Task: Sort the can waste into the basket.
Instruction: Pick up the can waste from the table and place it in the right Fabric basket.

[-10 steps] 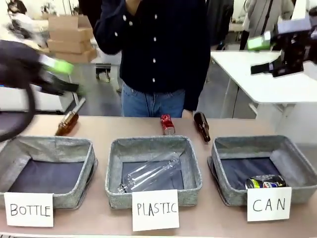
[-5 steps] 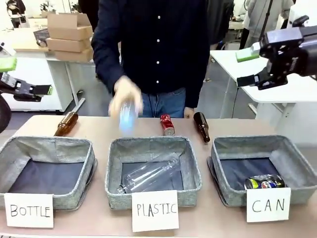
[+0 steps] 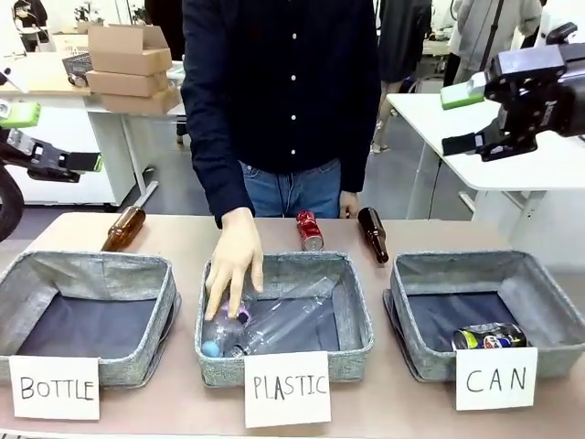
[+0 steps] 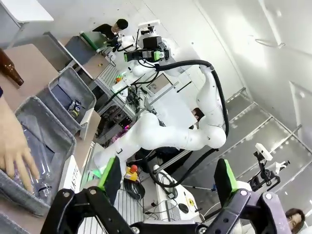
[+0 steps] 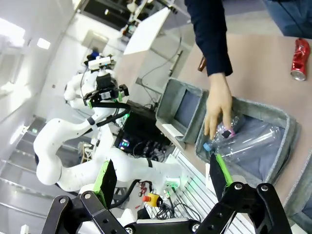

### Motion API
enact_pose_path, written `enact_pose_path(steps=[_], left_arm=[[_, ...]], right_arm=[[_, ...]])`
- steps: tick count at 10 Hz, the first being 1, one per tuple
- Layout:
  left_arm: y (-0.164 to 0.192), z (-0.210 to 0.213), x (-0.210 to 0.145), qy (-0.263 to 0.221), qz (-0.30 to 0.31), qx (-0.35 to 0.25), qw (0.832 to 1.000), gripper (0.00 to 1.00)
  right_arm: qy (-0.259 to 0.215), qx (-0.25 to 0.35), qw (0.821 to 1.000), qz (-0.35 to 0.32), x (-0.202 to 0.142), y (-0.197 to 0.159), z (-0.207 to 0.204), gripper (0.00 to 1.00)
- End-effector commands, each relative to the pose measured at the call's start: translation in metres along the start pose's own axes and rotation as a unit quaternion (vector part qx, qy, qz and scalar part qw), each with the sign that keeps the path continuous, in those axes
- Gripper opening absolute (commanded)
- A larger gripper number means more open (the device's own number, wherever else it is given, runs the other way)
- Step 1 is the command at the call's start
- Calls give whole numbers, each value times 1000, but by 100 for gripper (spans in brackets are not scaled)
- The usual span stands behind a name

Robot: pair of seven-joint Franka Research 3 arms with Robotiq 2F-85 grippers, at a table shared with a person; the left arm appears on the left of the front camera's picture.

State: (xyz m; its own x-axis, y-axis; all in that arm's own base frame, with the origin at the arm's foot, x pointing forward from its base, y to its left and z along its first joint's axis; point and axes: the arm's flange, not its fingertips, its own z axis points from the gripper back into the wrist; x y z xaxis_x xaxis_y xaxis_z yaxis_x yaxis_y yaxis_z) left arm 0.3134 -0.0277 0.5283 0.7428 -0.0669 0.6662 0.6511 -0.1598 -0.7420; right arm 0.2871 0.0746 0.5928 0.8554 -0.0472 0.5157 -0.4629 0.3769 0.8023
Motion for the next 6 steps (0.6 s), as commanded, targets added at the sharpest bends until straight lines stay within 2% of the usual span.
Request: enact_pose_path(steps=[1, 3, 4, 5, 6], left_arm=[[-3, -3, 2, -11, 6, -3, 1000, 100], [-3, -3, 2, -11, 6, -3, 1000, 100], [-3, -3, 2, -11, 6, -3, 1000, 100], [-3, -3, 2, -11, 6, -3, 1000, 100], [-3, -3, 2, -11, 6, -3, 1000, 100]], right_arm=[[-4, -7, 1000, 3, 2, 0, -1, 100], [0, 0, 1000, 0, 0, 0, 0, 100], [65, -158, 985, -12, 18, 9, -28, 100], [134, -231, 964, 0, 51, 3, -70, 100], [170, -331, 928, -21, 86, -20, -107, 100]])
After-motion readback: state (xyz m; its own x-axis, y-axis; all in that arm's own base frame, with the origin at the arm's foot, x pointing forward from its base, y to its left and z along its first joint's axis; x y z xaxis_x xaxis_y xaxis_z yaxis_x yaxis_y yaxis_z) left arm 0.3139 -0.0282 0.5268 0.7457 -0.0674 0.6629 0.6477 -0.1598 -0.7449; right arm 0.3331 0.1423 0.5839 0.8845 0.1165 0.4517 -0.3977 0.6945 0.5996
